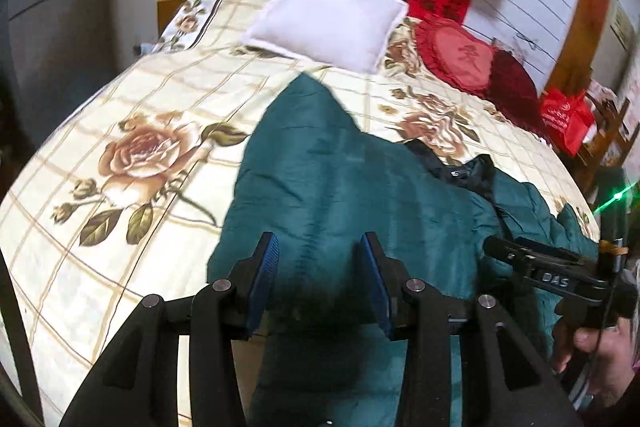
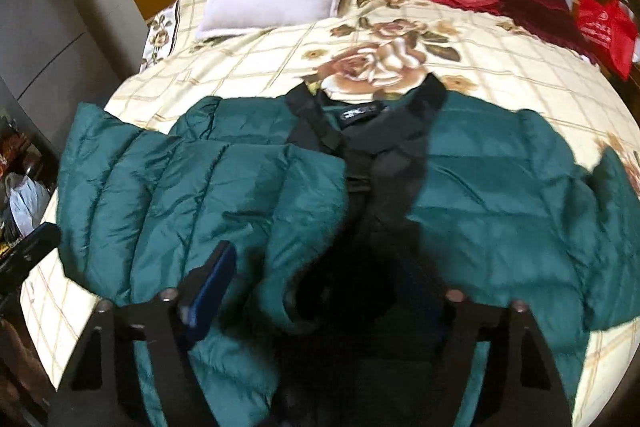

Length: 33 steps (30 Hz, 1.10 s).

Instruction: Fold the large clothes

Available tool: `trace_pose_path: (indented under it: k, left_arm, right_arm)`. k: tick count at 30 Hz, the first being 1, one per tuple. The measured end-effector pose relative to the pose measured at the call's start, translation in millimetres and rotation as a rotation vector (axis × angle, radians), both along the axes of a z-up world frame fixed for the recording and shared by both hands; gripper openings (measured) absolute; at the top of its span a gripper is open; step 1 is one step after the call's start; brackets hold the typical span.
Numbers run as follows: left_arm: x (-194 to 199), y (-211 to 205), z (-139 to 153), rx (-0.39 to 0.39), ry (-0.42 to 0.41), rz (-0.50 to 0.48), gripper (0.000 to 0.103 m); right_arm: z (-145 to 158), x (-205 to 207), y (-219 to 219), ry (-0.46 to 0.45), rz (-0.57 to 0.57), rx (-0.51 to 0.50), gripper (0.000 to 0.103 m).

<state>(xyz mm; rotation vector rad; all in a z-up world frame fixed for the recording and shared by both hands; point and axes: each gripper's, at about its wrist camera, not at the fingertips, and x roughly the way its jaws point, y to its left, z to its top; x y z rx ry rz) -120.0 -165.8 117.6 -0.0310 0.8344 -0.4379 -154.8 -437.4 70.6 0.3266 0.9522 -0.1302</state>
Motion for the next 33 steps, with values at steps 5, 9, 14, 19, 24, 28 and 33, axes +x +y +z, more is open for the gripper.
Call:
trace_pose_path:
  k: [5,9,14,19,24,28,33]
  left_arm:
    - [3,2,-6,0.001,0.009,0.014,0.024]
    - [3,2,-5,-0.012,0.015,0.018,0.024]
    - [0,-4,-5,-0.029,0.023,0.011,0.024]
    - [2,-13,-16,-0.02,0.048,0.015,0.024]
    - [9,-25,-22,-0.017,0.066,0.015,0.024]
    - [19,-39,-32,0.012,0.076,0.01,0.024]
    - [35,-51,-61,0.052,0.149,0.018,0.024]
  right_arm:
    - [-16,4,0,0.008,0.014,0.033,0.025]
    - [11,-16,-3,-0.073,0.029,-0.026,0.019]
    - [45,-47,-35,-0.136,-0.044,-0.111,0.019]
    - [51,-67,-79,-0.109,-0.142,-0.173,0.019]
    - [48,-78,-114,-0.094,-0.212,-0.19,0.018]
    - [30,-78,-125,-0.042,-0.239,-0.221,0.018]
    - [-11,-69,-131,0.061,-0.273,-0.211,0.02]
